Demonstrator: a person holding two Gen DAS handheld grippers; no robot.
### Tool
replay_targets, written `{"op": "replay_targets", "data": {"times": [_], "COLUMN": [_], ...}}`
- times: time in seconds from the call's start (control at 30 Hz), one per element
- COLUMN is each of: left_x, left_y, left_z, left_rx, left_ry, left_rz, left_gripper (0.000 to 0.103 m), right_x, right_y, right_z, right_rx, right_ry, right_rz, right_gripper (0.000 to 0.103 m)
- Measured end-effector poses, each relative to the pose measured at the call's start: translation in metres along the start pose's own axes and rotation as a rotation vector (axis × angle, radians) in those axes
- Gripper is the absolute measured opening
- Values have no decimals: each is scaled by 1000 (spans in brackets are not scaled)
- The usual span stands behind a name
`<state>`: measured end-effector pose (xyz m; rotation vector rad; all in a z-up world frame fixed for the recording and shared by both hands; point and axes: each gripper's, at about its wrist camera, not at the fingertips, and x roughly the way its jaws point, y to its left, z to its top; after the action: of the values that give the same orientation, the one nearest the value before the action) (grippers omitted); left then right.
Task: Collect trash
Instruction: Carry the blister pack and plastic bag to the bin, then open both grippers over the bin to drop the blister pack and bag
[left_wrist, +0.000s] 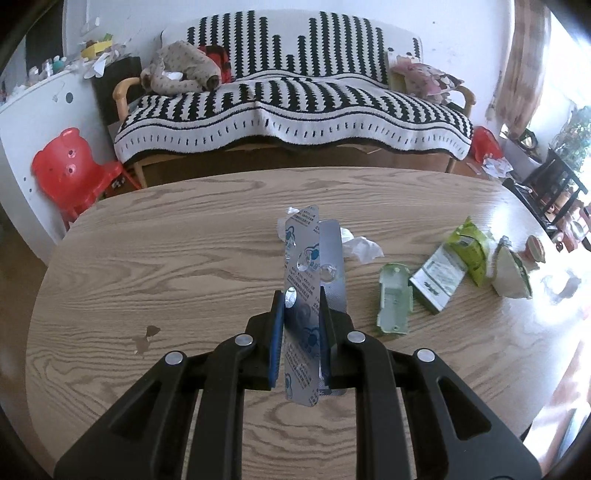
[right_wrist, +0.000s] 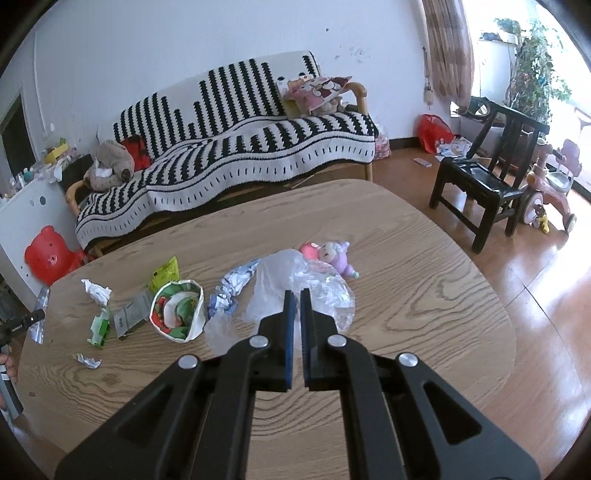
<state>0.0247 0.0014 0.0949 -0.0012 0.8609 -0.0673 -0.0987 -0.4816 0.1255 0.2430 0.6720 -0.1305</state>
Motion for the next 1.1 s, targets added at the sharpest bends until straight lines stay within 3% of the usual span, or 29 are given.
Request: {"op": "replay_targets", "data": {"times": [0.17,0.37,0.53,0.73,0.9,1.1], "left_x": [-33,-70,-79,-63,-30,28], "left_y": [-45,-159,-264,-362,-413,-448], "left_z": [5,-8,-51,-141,-211,-271], "left_rx": [100,289,451,626,701,809], "left_ry": [-35,-69,9,199,375,512], "left_rz": [-101,-336,-544,-690,-725,-637], "left_gripper": [16,16,16,16,16,16], "right_x": [-38,-107,-151,-160,-135,-81], "right_y": [-17,-41,-75,-128,-159,-183], "right_z": [10,6,-35,-118,-190,-253], "right_rx": [24,12,27,145,279,379], "right_ry": [-66,-141,-108,30,159,305], "right_rz": [-18,-68,-138,-199,-181,-194], "right_gripper": [4,4,4,4,4,4]}}
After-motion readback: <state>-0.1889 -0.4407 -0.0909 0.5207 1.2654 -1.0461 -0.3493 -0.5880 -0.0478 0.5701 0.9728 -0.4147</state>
